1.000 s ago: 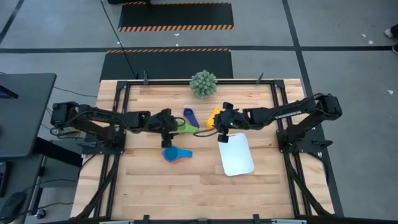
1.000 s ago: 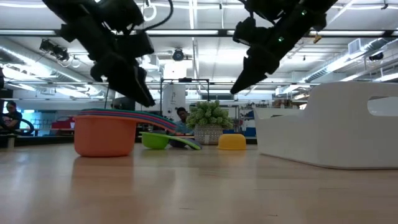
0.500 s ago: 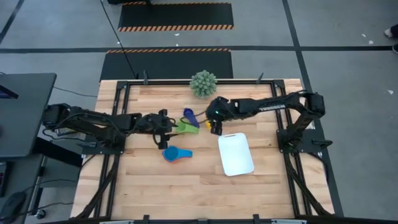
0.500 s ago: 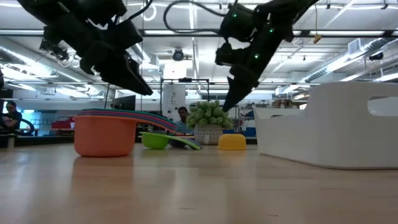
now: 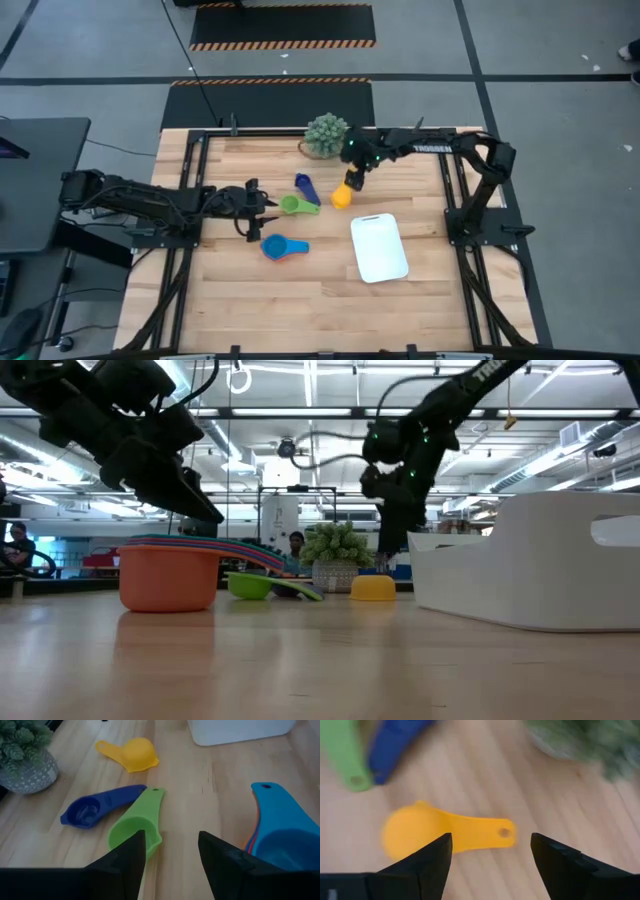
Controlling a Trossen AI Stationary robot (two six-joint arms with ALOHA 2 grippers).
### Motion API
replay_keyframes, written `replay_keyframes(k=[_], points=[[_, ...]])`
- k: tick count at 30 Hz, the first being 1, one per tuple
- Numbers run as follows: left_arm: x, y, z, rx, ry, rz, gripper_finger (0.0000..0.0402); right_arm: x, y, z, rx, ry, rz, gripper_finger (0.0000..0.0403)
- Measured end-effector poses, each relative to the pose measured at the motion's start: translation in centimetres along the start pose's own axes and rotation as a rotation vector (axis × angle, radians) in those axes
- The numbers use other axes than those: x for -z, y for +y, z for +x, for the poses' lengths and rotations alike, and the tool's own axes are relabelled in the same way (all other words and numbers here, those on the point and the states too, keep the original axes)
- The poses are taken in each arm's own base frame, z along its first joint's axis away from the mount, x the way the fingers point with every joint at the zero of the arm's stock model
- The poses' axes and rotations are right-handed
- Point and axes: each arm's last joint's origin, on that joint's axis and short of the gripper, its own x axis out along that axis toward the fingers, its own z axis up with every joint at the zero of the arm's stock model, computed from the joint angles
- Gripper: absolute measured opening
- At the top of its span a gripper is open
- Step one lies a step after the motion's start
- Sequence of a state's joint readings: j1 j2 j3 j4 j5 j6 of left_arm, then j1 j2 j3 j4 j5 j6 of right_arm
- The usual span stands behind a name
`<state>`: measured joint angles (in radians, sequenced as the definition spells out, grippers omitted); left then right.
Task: Nest measuring cups in basket
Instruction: Stack the yellow measuring cup into the light blue measuring cup
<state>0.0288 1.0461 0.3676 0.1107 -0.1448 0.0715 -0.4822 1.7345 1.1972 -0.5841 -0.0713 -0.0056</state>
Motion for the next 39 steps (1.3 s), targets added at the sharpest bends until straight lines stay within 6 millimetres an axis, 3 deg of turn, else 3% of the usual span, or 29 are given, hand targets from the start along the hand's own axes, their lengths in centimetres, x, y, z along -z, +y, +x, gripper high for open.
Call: replay_keyframes(k=[10,16,25,39], points=[[-0.2,0.0,0.0,-0.001,-0.018,0.014,0.0188,0.8,-5.5,2.0,-0.215,0.031,0.210,0.0247],[-0.2,0.0,0.0,-0.001,-0.019,0.017,0.0188,1.1,-5.7,4.4,-0.243,0.099,0.225,0.0229],[-0.1,0.0,0.0,-0.001,-0.012,0.019,0.0188,0.1,-5.9,5.8,-0.281,0.113,0.228,0.0221],[-0.1,0.0,0.0,-0.010,-0.006,0.041,0.0188,0.6,-5.8,6.2,-0.262,0.159,0.203,0.0093]])
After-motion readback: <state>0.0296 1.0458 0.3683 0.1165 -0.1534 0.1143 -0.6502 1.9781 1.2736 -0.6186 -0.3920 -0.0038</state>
